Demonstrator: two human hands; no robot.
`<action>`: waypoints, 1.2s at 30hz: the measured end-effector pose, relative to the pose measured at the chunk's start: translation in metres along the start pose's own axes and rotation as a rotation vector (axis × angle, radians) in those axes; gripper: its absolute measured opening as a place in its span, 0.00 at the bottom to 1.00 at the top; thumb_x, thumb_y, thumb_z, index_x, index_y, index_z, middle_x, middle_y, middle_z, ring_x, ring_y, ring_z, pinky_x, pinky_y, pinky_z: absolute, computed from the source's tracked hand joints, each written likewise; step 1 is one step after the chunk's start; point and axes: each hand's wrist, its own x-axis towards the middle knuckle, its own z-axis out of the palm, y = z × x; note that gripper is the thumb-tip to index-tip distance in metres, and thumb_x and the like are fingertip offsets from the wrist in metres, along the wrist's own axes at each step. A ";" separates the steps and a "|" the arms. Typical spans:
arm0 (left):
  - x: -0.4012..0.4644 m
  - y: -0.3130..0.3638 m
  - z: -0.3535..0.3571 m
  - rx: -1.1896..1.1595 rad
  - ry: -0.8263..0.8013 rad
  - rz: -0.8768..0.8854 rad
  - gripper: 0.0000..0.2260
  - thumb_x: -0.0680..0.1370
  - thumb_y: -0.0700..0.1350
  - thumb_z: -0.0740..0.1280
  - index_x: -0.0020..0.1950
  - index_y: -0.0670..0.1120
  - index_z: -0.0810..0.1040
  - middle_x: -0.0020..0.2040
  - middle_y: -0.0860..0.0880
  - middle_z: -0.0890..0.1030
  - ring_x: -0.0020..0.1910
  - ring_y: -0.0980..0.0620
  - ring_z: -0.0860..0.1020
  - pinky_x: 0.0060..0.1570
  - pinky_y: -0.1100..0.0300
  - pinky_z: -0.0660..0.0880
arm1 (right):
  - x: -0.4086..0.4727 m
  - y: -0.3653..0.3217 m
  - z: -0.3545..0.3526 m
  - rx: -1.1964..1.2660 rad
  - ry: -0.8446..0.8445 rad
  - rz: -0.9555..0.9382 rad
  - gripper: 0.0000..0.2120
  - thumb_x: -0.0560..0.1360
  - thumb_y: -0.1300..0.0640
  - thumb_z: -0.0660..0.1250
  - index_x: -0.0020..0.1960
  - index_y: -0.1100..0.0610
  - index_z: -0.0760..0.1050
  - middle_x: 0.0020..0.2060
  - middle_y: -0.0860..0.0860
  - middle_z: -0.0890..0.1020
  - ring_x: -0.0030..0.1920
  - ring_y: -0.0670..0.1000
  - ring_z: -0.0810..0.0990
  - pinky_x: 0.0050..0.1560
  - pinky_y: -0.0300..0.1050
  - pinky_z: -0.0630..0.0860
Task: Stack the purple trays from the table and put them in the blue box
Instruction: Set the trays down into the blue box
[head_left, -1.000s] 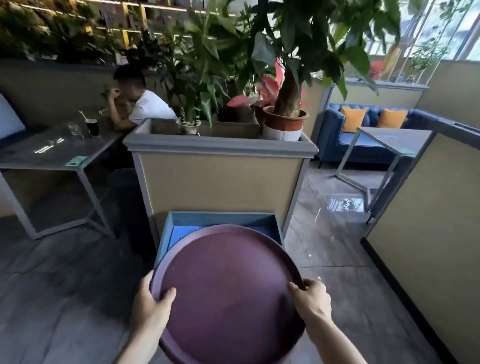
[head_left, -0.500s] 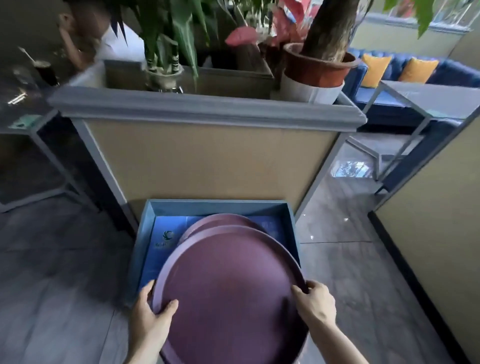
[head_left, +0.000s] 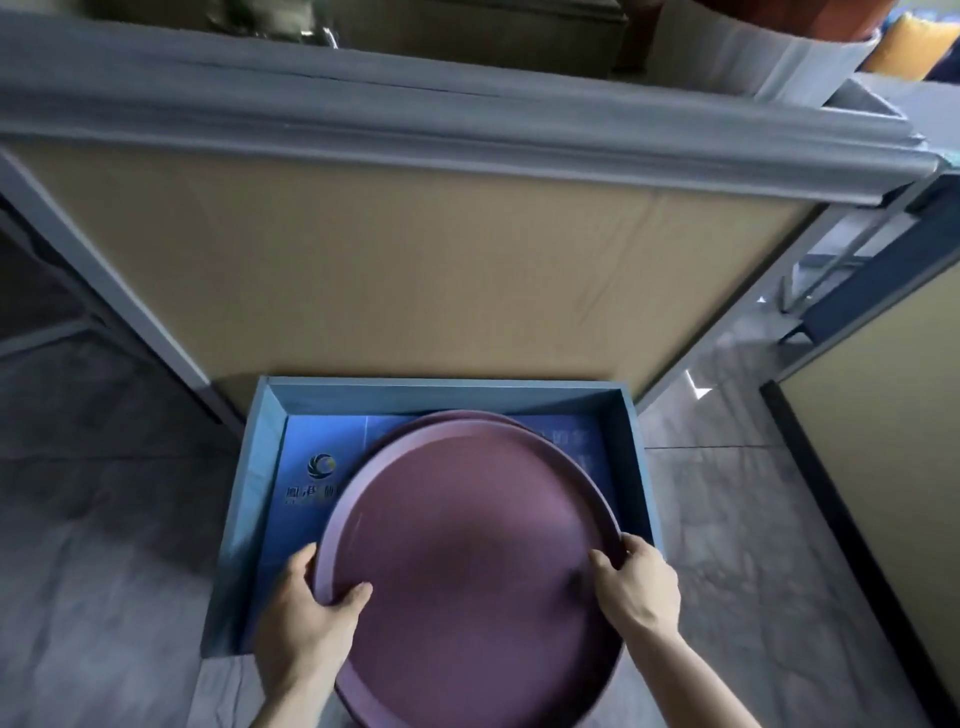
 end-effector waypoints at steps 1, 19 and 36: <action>0.004 0.000 0.003 0.022 0.000 0.002 0.35 0.63 0.45 0.81 0.68 0.43 0.75 0.61 0.41 0.82 0.60 0.40 0.80 0.57 0.48 0.74 | 0.003 -0.002 0.002 -0.011 -0.004 0.005 0.19 0.76 0.53 0.68 0.65 0.60 0.77 0.60 0.59 0.83 0.63 0.63 0.78 0.61 0.52 0.75; 0.027 -0.002 0.028 0.238 0.116 0.057 0.37 0.64 0.47 0.81 0.70 0.44 0.74 0.61 0.39 0.82 0.61 0.36 0.78 0.55 0.41 0.76 | 0.022 -0.010 0.028 -0.076 -0.022 -0.002 0.25 0.76 0.47 0.69 0.68 0.59 0.73 0.62 0.57 0.81 0.64 0.60 0.78 0.62 0.52 0.73; 0.026 -0.006 0.034 0.141 0.176 0.106 0.36 0.65 0.43 0.81 0.71 0.47 0.73 0.66 0.42 0.79 0.66 0.38 0.74 0.62 0.40 0.72 | 0.023 0.002 0.025 -0.095 0.075 -0.107 0.30 0.70 0.56 0.75 0.71 0.55 0.75 0.58 0.56 0.85 0.62 0.61 0.80 0.61 0.52 0.76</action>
